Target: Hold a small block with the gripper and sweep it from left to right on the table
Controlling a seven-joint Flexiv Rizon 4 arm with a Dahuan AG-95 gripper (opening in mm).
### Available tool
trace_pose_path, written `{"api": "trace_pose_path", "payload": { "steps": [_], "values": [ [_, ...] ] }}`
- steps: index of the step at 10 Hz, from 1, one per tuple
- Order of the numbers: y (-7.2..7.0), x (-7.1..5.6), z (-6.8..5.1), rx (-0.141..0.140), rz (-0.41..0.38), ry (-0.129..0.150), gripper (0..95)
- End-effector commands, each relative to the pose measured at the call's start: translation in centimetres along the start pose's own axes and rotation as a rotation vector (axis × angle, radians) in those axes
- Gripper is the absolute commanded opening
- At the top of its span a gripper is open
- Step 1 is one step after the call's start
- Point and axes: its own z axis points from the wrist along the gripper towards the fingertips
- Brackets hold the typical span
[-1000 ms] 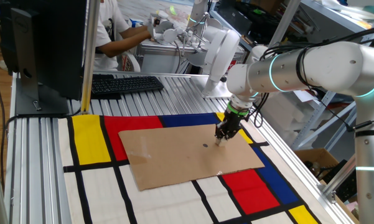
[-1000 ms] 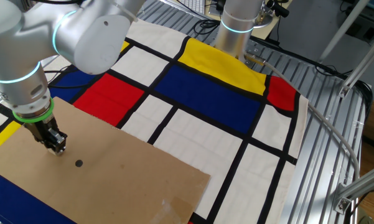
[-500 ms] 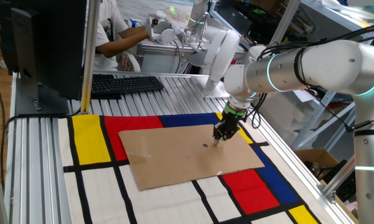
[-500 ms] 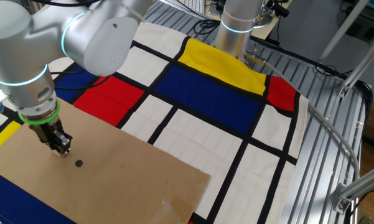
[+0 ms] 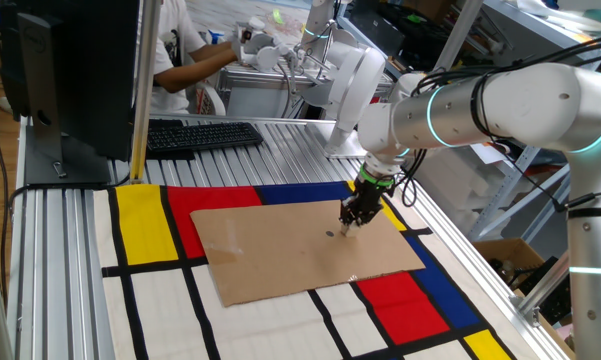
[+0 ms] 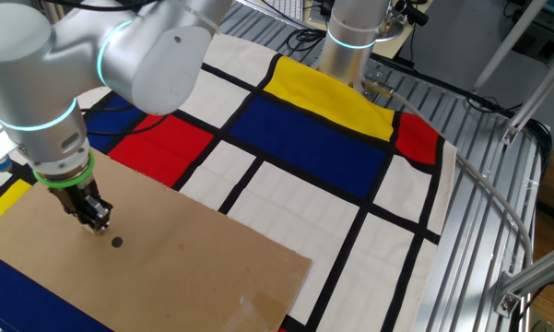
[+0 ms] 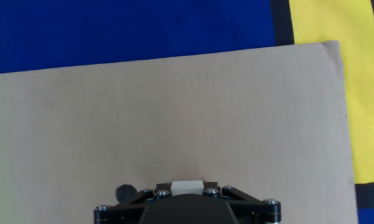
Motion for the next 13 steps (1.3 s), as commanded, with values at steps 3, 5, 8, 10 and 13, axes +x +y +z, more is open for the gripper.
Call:
{"api": "trace_pose_path", "payload": {
  "steps": [3,5,8,10,13],
  "values": [
    [0.8,0.2,0.0,-0.003,0.004,-0.001,0.0],
    [1.5,0.5,-0.1,-0.003,0.013,-0.002,0.0],
    [2.1,0.7,-0.1,-0.010,0.020,0.002,0.0],
    [2.5,1.0,0.1,-0.016,0.028,0.000,0.0],
    [3.2,1.1,-0.1,-0.011,0.034,0.002,0.0]
  ]
}}
